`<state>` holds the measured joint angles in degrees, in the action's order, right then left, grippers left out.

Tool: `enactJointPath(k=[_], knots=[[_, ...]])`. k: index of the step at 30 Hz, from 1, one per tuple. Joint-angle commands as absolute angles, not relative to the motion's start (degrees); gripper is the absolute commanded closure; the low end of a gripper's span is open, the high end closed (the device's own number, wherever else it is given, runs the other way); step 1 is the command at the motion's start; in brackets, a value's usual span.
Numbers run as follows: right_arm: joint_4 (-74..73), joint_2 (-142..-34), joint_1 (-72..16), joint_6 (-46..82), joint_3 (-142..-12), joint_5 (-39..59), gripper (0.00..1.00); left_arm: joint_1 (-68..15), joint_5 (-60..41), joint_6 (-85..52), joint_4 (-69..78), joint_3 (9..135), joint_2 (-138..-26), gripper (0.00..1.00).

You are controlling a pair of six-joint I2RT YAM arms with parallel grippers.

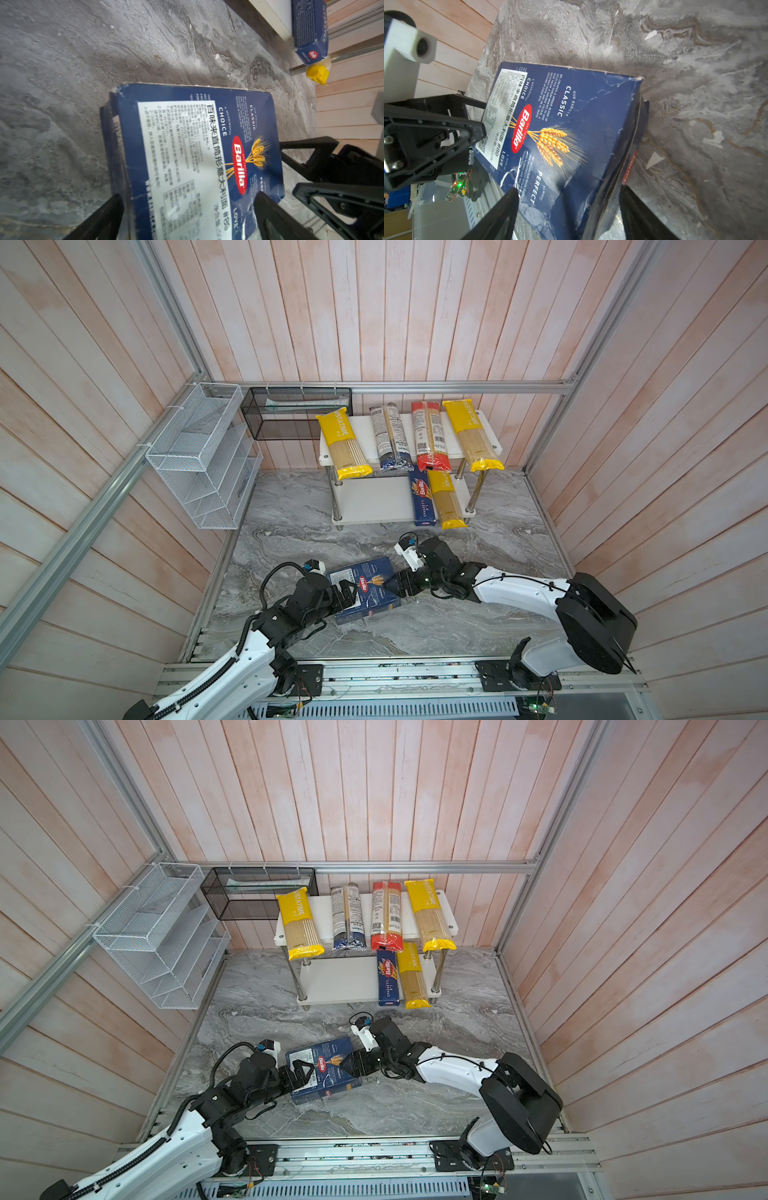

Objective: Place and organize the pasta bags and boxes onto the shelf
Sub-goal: 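Close both grippers on opposite ends of the blue Barilla Classic box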

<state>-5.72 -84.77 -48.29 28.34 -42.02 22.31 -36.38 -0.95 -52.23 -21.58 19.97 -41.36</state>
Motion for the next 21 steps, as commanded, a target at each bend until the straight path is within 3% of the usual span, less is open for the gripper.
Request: enactJointPath(k=[1,21], knots=[[-8.27,-86.10,-48.14,28.49,-41.81,23.36,0.25,-36.26,-3.74,-50.76,-17.45,21.13,-42.68,0.00],[-8.81,-88.97,-49.20,28.74,-41.02,23.27,0.28,-36.54,-4.75,-49.66,-13.79,21.18,-42.87,0.00]])
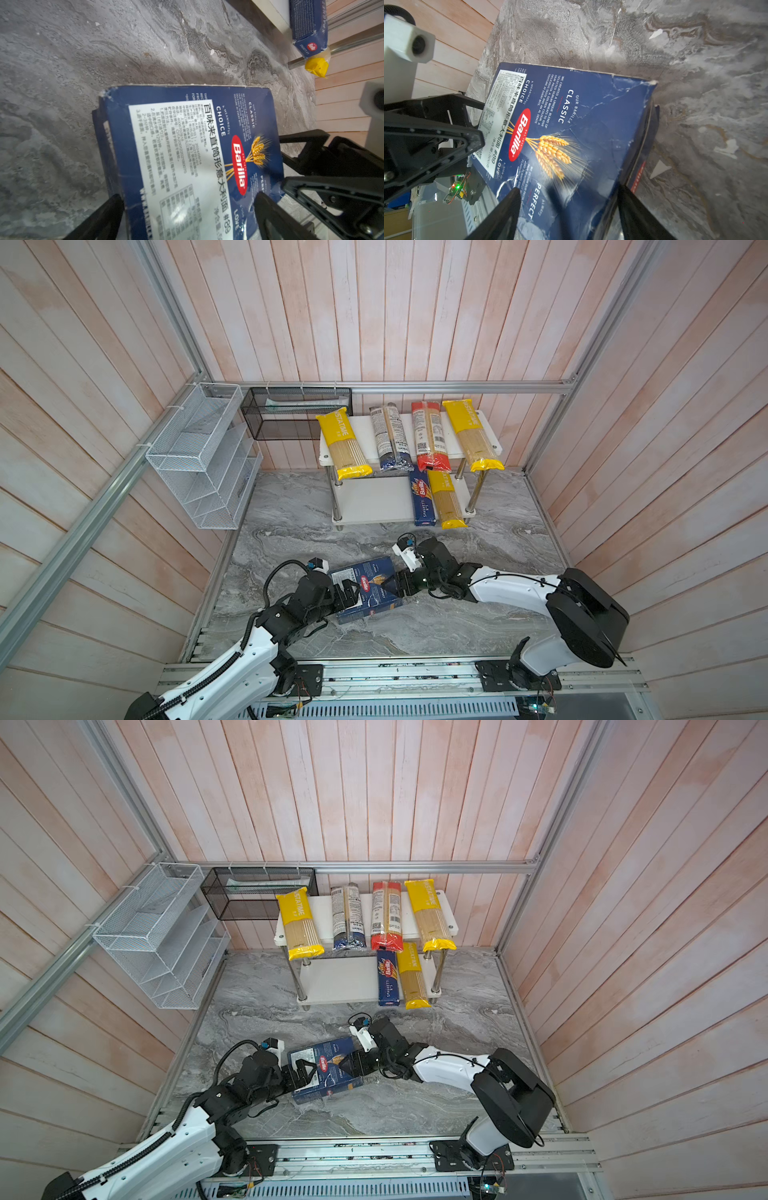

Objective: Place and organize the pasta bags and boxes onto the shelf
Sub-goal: 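Close both grippers on opposite ends of the blue Barilla Classic box, then lift the Classic box with both grippers and carry it toward the lower shelf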

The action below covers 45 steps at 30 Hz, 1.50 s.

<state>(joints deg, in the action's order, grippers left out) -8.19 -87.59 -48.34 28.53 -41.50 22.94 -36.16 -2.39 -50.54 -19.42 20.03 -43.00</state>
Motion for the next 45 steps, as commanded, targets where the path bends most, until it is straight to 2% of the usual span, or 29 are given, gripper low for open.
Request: enactJointPath(k=[1,19,38,45], knots=[[-8.00,-89.13,-49.13,28.81,-41.20,22.17,0.28,-36.45,-4.75,-49.46,-14.05,21.31,-43.05,0.00],[-9.23,-92.34,-52.01,29.40,-44.85,22.85,0.35,-37.61,-5.72,-44.50,-11.93,24.10,-46.39,0.00],[-13.03,-91.81,-52.43,30.41,-49.02,25.57,0.40,-41.13,-5.46,-41.81,-3.66,30.24,-53.09,0.00],[-12.45,-88.76,-52.44,30.01,-49.70,22.76,0.40,-41.27,-6.14,-40.54,-2.26,32.78,-55.89,0.00]])
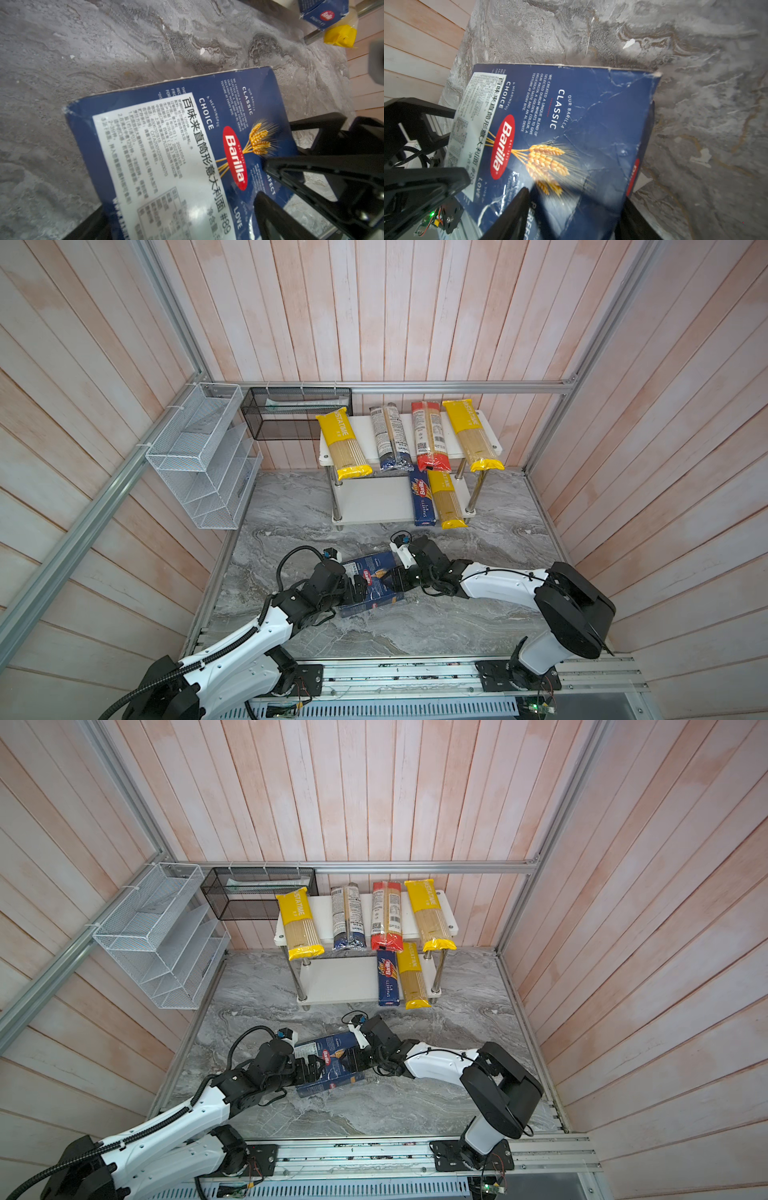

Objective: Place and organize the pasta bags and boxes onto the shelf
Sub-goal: 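Lift the Classic box with both grippers and carry it toward the lower shelf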

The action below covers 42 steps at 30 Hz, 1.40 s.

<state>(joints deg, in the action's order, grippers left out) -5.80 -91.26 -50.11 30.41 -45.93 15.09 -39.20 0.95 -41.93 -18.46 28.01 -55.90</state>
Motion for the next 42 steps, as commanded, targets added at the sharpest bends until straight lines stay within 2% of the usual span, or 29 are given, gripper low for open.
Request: enactJointPath(k=[1,10,18,29,42], knots=[[-12.48,-88.40,-52.47,30.06,-49.74,22.21,0.40,-41.41,-6.15,-40.23,-1.80,32.90,-56.10,0.00],[-16.91,-88.14,-52.12,32.56,-50.15,20.65,0.43,-41.74,-5.36,-37.83,-0.87,36.29,-57.83,0.00],[-14.80,-87.54,-51.65,31.04,-53.68,18.75,0.43,-42.00,-3.78,-36.55,0.30,37.30,-57.65,0.00],[-17.24,-88.24,-49.93,32.29,-57.05,17.06,0.45,-41.48,-0.02,-34.51,1.85,43.62,-64.04,0.00],[-19.80,-89.86,-46.62,33.84,-60.31,18.45,0.45,-35.39,-5.76,-32.52,5.41,50.22,-71.98,0.00]])
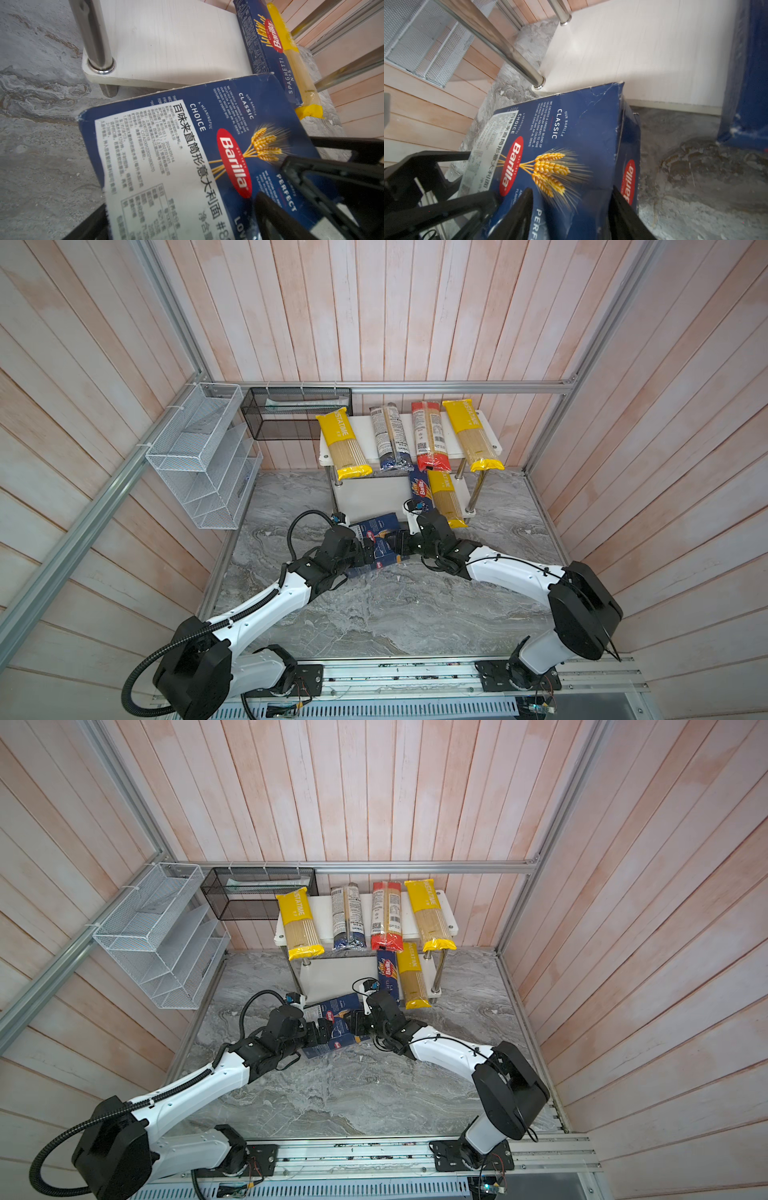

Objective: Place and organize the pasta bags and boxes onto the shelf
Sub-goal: 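Lift the Classic box with both grippers and carry it toward the lower shelf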

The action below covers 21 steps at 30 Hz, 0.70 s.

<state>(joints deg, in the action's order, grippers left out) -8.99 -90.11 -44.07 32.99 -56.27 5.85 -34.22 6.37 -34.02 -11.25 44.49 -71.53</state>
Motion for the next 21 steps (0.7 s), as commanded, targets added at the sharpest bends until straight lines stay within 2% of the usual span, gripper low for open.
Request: enactJointPath(k=[1,21], knots=[[-19.90,-89.90,-46.36,33.69,-60.38,18.35,0.45,-34.93,-6.12,-32.25,6.14,50.69,-72.43,0.00],[-21.08,-94.44,-42.15,34.10,-63.45,19.25,0.45,-28.67,-12.21,-29.71,7.73,59.09,-81.01,0.00]])
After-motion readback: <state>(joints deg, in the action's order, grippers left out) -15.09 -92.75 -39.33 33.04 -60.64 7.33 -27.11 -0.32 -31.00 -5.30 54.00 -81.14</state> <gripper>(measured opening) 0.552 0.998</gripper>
